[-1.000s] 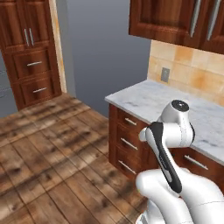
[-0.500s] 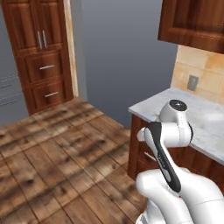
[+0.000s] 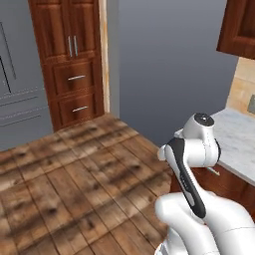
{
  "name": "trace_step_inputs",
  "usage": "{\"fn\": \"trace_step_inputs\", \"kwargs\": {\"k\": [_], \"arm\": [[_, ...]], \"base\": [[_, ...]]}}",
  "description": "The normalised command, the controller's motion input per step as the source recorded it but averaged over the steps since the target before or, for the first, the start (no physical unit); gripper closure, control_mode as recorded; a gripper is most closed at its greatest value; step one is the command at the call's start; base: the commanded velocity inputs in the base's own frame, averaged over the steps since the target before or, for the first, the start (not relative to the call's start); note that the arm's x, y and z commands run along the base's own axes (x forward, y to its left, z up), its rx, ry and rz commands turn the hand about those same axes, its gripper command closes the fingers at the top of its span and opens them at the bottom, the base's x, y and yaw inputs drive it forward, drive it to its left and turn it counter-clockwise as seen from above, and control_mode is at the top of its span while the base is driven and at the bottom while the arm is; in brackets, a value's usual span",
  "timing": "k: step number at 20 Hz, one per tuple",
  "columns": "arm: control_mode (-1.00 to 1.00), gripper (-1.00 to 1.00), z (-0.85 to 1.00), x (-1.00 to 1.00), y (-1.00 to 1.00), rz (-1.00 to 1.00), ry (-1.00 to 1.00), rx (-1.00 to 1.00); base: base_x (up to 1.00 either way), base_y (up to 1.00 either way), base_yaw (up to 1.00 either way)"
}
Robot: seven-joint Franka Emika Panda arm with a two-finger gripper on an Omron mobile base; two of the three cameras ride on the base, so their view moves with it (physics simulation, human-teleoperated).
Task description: Move the cutting board and knife to the sink. Then move spray from the shelves to the counter.
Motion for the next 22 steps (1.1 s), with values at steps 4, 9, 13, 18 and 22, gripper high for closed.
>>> {"fn": "trace_step_inputs", "kwargs": {"k": [4, 9, 13, 18, 22], "arm": [[1.0, -1.0, 0.0, 0.0, 0.0, 0.0, 0.0, 0.0], [1.0, -1.0, 0.0, 0.0, 0.0, 0.0, 0.0, 0.0], [1.0, -1.0, 0.0, 0.0, 0.0, 0.0, 0.0, 0.0], [1.0, -1.0, 0.0, 0.0, 0.0, 0.0, 0.0, 0.0], [1.0, -1.0, 0.0, 0.0, 0.0, 0.0, 0.0, 0.0]], "base": [[0.27, 0.23, 0.43], [0.36, 0.19, 0.4], [0.54, 0.2, 0.29], [0.64, 0.2, 0.25], [0.72, 0.04, 0.15]]}}
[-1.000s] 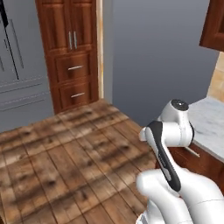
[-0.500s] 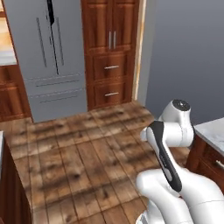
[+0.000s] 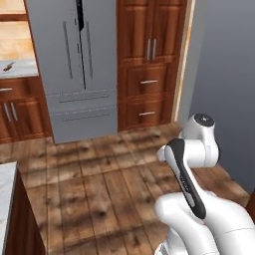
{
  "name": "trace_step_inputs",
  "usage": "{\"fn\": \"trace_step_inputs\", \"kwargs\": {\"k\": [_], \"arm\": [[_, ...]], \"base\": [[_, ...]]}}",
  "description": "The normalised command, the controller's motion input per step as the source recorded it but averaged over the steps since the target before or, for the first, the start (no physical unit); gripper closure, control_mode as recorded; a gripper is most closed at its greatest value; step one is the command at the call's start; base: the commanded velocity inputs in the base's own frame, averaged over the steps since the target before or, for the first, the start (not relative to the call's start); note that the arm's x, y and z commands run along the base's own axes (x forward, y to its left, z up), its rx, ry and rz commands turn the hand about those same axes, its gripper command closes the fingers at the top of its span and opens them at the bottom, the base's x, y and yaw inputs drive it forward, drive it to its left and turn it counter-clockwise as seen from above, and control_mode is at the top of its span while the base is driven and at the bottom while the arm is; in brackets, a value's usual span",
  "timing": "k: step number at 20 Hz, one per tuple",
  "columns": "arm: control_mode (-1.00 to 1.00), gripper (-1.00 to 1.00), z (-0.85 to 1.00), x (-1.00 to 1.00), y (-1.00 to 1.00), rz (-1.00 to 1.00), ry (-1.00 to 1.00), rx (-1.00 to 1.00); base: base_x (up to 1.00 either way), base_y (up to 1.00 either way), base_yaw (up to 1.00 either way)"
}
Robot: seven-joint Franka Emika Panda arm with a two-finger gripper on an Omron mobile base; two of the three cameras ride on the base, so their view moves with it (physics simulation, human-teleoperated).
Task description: Move the cutting board and knife to the sink. Then move spray from the shelves to the counter.
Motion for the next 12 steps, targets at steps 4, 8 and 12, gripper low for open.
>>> {"fn": "trace_step_inputs", "kwargs": {"k": [4, 8, 12], "arm": [[1.0, -1.0, 0.0, 0.0, 0.0, 0.0, 0.0, 0.0], [1.0, -1.0, 0.0, 0.0, 0.0, 0.0, 0.0, 0.0], [1.0, -1.0, 0.0, 0.0, 0.0, 0.0, 0.0, 0.0]], "base": [[0.77, 0.03, 0.14], [0.78, 0.04, 0.16], [0.77, 0.05, 0.22]]}}
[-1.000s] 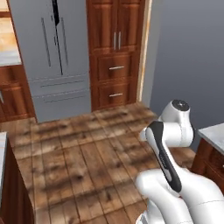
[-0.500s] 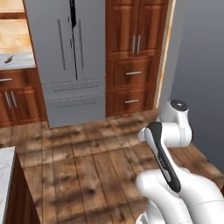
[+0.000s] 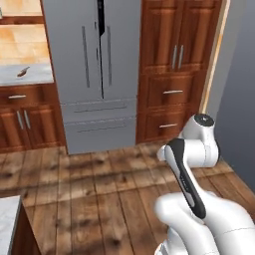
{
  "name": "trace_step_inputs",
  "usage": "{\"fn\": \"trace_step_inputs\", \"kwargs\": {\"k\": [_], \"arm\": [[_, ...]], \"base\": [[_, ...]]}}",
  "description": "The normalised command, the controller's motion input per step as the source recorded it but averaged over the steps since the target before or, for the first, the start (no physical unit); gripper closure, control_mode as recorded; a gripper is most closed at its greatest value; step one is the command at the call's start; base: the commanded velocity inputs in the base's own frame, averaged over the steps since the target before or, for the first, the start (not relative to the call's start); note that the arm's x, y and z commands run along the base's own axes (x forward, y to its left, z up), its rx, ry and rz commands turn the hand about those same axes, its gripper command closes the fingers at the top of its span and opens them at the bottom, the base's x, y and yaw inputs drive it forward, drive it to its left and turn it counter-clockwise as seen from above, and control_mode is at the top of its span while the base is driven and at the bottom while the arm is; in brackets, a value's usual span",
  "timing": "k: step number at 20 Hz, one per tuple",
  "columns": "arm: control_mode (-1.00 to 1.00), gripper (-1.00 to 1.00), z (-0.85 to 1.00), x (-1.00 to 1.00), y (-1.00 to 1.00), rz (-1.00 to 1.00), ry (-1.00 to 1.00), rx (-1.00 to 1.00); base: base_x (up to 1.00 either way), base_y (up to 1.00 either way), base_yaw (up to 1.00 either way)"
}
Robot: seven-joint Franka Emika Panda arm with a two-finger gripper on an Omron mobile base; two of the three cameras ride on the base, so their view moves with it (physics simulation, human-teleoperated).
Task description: Move the cutting board and knife to the sink. Then move spray from the shelves to the counter.
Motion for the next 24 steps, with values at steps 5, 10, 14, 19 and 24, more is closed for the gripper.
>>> {"fn": "trace_step_inputs", "kwargs": {"k": [5, 10, 14, 19, 24], "arm": [[1.0, -1.0, 0.0, 0.0, 0.0, 0.0, 0.0, 0.0], [1.0, -1.0, 0.0, 0.0, 0.0, 0.0, 0.0, 0.0], [1.0, -1.0, 0.0, 0.0, 0.0, 0.0, 0.0, 0.0], [1.0, -1.0, 0.0, 0.0, 0.0, 0.0, 0.0, 0.0], [1.0, -1.0, 0.0, 0.0, 0.0, 0.0, 0.0, 0.0]], "base": [[0.76, 0.08, 0.23], [0.72, 0.07, 0.24], [0.73, 0.06, 0.27], [0.69, 0.03, 0.38], [0.67, 0.0, 0.43]]}}
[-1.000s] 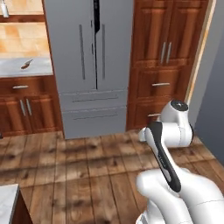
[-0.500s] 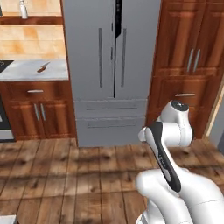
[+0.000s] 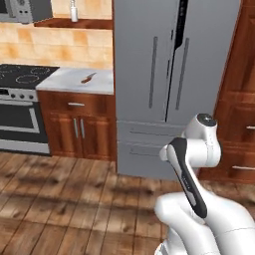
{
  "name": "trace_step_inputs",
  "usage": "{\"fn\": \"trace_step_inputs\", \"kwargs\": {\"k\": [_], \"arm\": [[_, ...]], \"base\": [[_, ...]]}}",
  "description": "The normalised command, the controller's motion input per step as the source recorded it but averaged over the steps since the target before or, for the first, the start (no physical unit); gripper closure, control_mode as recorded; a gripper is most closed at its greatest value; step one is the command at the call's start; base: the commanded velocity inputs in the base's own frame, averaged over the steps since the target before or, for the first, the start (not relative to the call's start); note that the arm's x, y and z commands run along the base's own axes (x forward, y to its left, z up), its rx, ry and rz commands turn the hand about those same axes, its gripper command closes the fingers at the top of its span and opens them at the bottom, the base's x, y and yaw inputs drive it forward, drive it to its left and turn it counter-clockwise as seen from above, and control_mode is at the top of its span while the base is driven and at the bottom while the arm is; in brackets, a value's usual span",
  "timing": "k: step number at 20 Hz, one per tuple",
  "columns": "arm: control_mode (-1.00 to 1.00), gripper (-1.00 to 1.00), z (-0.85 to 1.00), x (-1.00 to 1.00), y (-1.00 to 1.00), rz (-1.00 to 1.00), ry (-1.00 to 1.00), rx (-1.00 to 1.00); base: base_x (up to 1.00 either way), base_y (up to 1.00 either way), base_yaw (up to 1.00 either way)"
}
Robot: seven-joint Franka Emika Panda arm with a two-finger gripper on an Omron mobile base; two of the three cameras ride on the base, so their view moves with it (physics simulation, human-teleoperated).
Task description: Move the cutting board and knife to the sink. Then move spray from the shelves to the counter.
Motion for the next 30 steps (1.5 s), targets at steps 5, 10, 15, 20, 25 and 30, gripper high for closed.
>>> {"fn": "trace_step_inputs", "kwargs": {"k": [5, 10, 15, 20, 25, 30], "arm": [[1.0, -1.0, 0.0, 0.0, 0.0, 0.0, 0.0, 0.0], [1.0, -1.0, 0.0, 0.0, 0.0, 0.0, 0.0, 0.0], [1.0, -1.0, 0.0, 0.0, 0.0, 0.0, 0.0, 0.0], [1.0, -1.0, 0.0, 0.0, 0.0, 0.0, 0.0, 0.0], [1.0, -1.0, 0.0, 0.0, 0.0, 0.0, 0.0, 0.0], [1.0, -1.0, 0.0, 0.0, 0.0, 0.0, 0.0, 0.0]], "base": [[0.68, 0.0, 0.43], [0.78, 0.0, 0.35], [0.85, 0.02, 0.26], [0.8, 0.11, 0.24], [0.81, 0.17, 0.21], [0.87, 0.28, 0.09]]}}
